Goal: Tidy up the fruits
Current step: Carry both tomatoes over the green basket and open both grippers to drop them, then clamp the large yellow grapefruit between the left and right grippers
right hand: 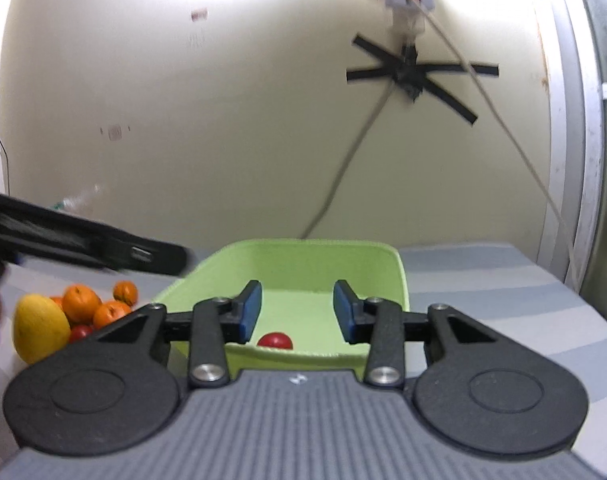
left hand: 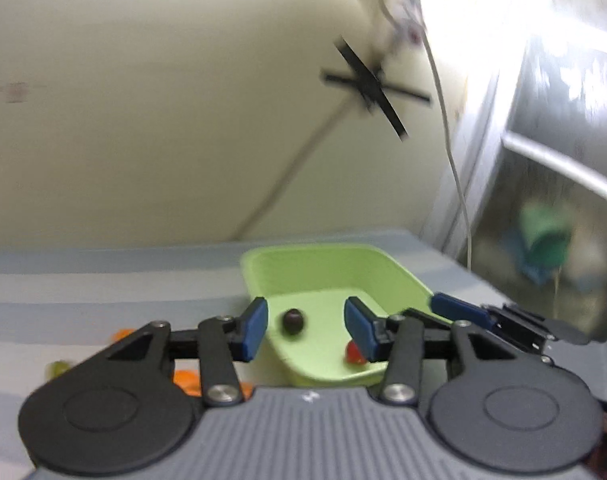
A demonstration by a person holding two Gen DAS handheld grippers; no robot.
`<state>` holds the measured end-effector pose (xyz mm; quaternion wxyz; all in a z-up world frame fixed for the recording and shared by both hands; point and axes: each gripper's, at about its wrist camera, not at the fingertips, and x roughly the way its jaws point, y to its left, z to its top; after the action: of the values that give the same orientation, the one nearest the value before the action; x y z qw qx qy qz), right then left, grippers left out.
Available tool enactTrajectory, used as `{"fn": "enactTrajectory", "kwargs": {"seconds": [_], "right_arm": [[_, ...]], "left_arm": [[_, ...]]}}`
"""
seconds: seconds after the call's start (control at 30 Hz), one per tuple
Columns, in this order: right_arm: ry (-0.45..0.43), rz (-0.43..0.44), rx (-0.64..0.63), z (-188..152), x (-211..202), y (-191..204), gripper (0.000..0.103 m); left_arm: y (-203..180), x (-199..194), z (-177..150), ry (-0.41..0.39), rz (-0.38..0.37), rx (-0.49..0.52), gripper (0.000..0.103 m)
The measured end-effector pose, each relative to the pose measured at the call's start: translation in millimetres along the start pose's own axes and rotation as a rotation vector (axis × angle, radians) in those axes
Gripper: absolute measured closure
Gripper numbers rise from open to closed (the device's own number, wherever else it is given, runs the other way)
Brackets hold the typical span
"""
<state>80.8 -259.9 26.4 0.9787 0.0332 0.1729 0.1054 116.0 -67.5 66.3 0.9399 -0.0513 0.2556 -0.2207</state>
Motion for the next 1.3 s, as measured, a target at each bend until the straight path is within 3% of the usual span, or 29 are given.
{"fn": "enactTrajectory", "kwargs": {"seconds": [0.2,0.4,0.53,0.73,0.9,1.03,1.1,1.17,1.23,1.3], "right_arm": [[-0.014,0.155,0.049,3.9,-23.2,21.2,0.059],[0.086,0.307,-0.070,-11.1,-23.5,90.3,0.059],[0.156,0.293,-0.173,-17.2,-12.0,123.9,0.059],[0.257,0.225,-0.188,-16.3,10.9,134.6,0.059],[0.203,0.297,-0.187,-6.3,-1.3,136.9,0.059],[0.219,0.320,-0.254,-4.2,8.5,155.7,0.058],[0.218,0.334,-0.258,-4.5,12.9,160.7,0.048],[0.236,0.360,-0.256,-4.3,18.8,165.0,0.047],[0.293,0.401,-0.238,-7.3,26.0,168.6,0.048],[0.289,0.363,-0.234,-11.5,25.0,172.3,0.051]], "left_arm": [[68.1,-74.3,-19.3,-0.036,0.125,-0.123,0.059],[108.3,-95.1,-47.1,0.014,0.099,-0.286,0.059],[116.5,-92.2,-59.0,0.029,0.069,-0.310,0.057],[124.5,-88.1,-67.5,0.039,0.021,-0.339,0.049],[125.3,-79.1,-66.0,0.048,-0.031,-0.336,0.042],[126.0,-68.2,-64.7,0.066,-0.064,-0.341,0.041],[126.4,-64.3,-67.0,0.079,-0.071,-0.346,0.040],[123.8,-63.4,-69.6,0.075,-0.050,-0.327,0.043],[120.4,-66.8,-69.9,0.061,-0.047,-0.309,0.052],[117.5,-71.4,-69.4,0.064,-0.042,-0.300,0.054]]}}
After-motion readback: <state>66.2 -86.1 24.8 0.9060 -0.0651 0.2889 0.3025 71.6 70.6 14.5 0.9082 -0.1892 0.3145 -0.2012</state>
